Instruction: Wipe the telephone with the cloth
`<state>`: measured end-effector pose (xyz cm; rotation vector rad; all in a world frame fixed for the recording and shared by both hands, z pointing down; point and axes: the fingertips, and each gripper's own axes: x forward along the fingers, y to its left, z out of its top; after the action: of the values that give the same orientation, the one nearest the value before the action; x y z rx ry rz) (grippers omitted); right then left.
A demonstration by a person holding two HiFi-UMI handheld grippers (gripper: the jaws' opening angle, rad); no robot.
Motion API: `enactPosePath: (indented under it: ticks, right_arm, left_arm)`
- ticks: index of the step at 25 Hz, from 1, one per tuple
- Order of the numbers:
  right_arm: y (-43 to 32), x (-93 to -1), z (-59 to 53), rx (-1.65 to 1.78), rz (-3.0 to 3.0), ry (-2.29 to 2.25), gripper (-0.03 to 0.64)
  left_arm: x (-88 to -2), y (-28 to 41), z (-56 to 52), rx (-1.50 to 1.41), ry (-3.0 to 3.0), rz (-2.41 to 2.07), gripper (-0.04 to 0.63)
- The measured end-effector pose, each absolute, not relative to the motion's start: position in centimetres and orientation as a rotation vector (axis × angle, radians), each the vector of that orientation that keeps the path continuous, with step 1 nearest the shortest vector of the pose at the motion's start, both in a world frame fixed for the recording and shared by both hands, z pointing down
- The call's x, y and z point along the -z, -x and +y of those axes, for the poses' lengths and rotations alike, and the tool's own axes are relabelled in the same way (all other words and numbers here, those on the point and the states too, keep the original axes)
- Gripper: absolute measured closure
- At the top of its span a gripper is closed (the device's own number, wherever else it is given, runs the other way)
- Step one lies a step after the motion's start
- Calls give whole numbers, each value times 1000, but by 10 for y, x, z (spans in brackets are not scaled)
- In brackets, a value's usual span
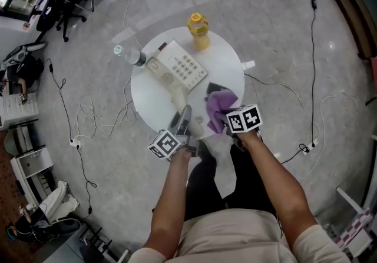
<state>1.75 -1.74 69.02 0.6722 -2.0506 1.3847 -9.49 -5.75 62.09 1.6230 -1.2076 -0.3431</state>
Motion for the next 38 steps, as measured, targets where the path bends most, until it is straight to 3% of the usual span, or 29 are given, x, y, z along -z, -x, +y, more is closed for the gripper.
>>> enactPosePath:
  ticks: [15,38]
  right_arm:
    - [-11,-687,-23,-1352,-2084,-719,580]
    - [-5,-674,-50,-1270,-2113,-730,558]
  left_arm:
    - [-605,169,-147,355,-1556,-1495,399]
    - [-623,184,-198,161,-1445,-1687,387]
